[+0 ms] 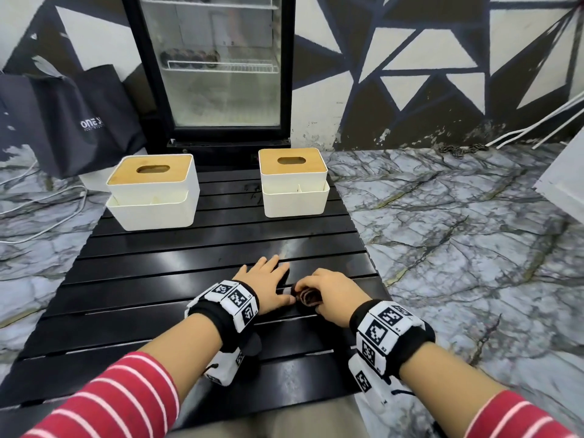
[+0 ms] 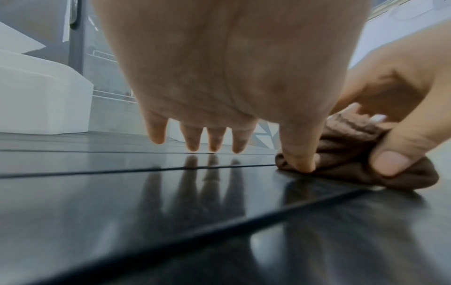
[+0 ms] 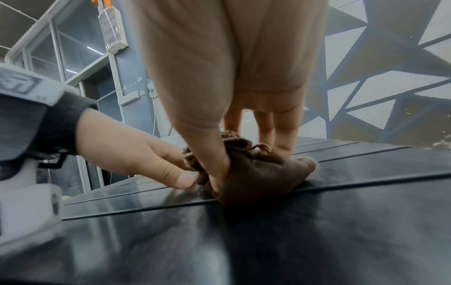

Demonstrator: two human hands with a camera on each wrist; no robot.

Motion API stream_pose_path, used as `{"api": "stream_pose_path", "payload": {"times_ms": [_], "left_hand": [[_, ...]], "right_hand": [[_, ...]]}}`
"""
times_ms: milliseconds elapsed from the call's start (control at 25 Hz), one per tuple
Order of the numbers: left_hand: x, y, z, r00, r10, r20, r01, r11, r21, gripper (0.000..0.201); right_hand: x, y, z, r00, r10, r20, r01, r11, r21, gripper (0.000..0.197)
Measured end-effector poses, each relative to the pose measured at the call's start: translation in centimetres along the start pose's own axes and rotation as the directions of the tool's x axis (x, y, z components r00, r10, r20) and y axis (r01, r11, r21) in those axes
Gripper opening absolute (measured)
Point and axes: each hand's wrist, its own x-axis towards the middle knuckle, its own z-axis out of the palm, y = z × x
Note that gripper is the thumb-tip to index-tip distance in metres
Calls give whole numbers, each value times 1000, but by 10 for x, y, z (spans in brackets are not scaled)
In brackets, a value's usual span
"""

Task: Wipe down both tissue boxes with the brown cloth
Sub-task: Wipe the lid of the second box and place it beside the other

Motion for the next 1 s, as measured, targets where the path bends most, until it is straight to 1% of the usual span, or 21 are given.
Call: {"api": "stream_pose_path", "payload": {"times_ms": [160, 320, 520, 600, 680, 800, 1000], "left_hand": [[-29, 21, 17, 1000, 28, -9, -28, 1000, -13, 80], [-51, 37, 34, 1000, 22, -1, -22, 1000, -14, 83], [-70, 50, 47, 1000, 19, -10, -19, 1000, -21, 84], [-74, 51, 52, 999, 17, -32, -18, 999, -33, 83], [-76, 50, 56, 998, 21, -55, -24, 998, -59, 82], [-75, 48, 58, 998, 23, -66, -28, 997, -73, 81], [-75, 48, 57, 997, 25, -77, -30, 997, -69, 81]], "right_hand": [[-20, 4, 9, 999, 16, -46, -15, 999, 33, 46], [-39, 8, 24, 997, 44, -68, -42, 998, 38, 49], [-63, 14, 41, 990, 65, -128, -59, 997, 50, 52], [-71, 15, 53, 988, 53, -142, -49, 998, 26, 52], [-77, 14, 60, 983, 68, -172, -68, 998, 7, 51], [-83, 12, 62, 972, 118, -204, -118, 993, 16, 52], [-83, 10, 65, 968, 125, -220, -124, 992, 19, 52]]}}
